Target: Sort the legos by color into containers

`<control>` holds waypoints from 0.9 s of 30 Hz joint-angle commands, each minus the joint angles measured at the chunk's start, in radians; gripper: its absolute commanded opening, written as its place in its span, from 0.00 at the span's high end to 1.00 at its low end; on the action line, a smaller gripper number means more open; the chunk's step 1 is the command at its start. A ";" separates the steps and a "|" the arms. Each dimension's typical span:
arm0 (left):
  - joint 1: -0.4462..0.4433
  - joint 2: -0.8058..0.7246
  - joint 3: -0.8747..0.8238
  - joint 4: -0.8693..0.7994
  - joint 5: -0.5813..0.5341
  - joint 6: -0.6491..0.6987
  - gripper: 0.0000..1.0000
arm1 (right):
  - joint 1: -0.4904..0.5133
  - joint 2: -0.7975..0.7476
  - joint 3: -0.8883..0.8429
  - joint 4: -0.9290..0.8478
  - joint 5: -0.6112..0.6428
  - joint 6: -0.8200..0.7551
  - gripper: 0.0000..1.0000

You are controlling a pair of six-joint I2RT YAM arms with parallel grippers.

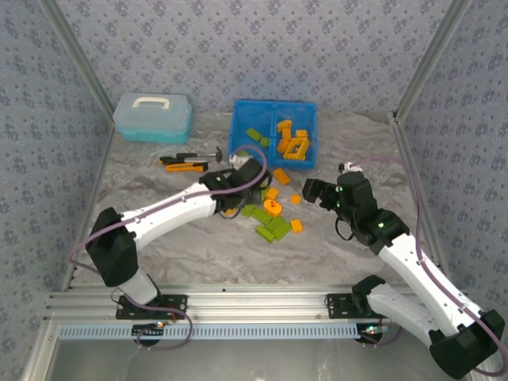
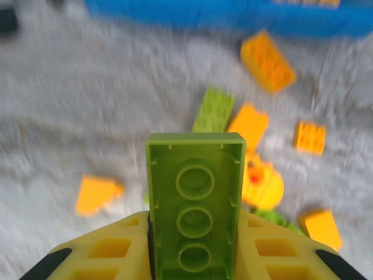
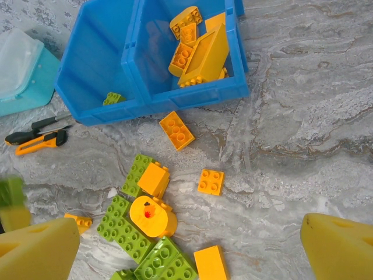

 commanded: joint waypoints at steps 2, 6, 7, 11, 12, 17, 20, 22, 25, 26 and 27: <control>0.115 0.082 0.102 0.170 -0.010 0.263 0.76 | 0.000 -0.018 0.023 -0.023 -0.009 0.014 0.00; 0.218 0.244 0.308 0.207 0.053 0.369 0.75 | 0.001 -0.042 0.029 -0.048 -0.002 0.042 0.00; 0.239 0.298 0.373 0.204 0.078 0.391 0.74 | 0.001 -0.049 0.027 -0.050 -0.001 0.045 0.00; 0.306 0.537 0.696 0.074 0.109 0.406 0.71 | 0.003 -0.072 0.025 -0.063 0.000 0.052 0.00; 0.318 0.603 0.796 0.017 0.107 0.391 0.70 | 0.004 -0.075 0.025 -0.069 0.003 0.055 0.00; 0.344 0.842 1.130 -0.170 0.118 0.317 0.65 | 0.006 -0.093 0.008 -0.064 0.002 0.081 0.00; 0.346 0.891 1.175 -0.173 0.132 0.305 0.65 | 0.007 -0.093 0.004 -0.058 -0.010 0.089 0.00; 0.349 0.898 1.175 -0.167 0.167 0.296 0.64 | 0.007 -0.093 0.003 -0.061 -0.012 0.089 0.00; 0.349 0.883 1.176 -0.164 0.178 0.294 0.59 | 0.007 -0.093 0.005 -0.061 -0.014 0.089 0.00; 0.349 0.871 1.176 -0.161 0.177 0.294 0.57 | 0.007 -0.093 0.007 -0.059 -0.013 0.089 0.00; 0.350 0.858 1.176 -0.161 0.176 0.293 0.55 | 0.007 -0.093 0.009 -0.057 -0.012 0.089 0.00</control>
